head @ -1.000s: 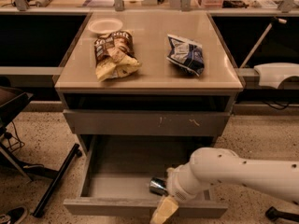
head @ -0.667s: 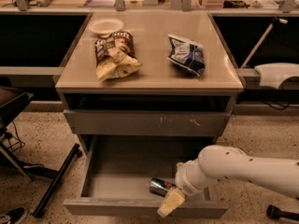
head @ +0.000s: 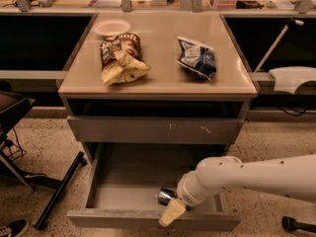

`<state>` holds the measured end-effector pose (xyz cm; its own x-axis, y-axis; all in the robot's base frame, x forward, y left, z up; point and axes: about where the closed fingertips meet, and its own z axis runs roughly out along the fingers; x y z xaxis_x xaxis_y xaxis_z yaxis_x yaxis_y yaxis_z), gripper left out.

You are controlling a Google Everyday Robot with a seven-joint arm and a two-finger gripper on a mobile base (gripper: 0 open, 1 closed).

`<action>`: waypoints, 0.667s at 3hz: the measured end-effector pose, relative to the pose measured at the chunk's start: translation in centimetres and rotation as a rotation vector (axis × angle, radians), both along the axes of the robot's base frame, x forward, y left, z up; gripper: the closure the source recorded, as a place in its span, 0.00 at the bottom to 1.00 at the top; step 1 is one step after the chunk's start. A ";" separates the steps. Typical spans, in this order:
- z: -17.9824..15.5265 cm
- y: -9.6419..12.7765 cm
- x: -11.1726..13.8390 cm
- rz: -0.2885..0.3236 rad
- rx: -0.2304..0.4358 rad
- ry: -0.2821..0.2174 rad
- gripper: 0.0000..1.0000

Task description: Pick redbull can from middle drawer and place on counter

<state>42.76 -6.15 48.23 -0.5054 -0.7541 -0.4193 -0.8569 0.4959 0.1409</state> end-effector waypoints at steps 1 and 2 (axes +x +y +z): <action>-1.5 -0.1 2.6 -0.086 0.008 0.005 0.00; -1.3 -1.2 4.8 -0.163 0.012 -0.016 0.00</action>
Offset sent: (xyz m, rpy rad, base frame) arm 0.0740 -0.0254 -0.0078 0.0167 -0.0457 -0.2524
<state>47.54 -7.33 46.96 -0.6138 -0.6576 -0.4368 -0.7674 0.6269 0.1344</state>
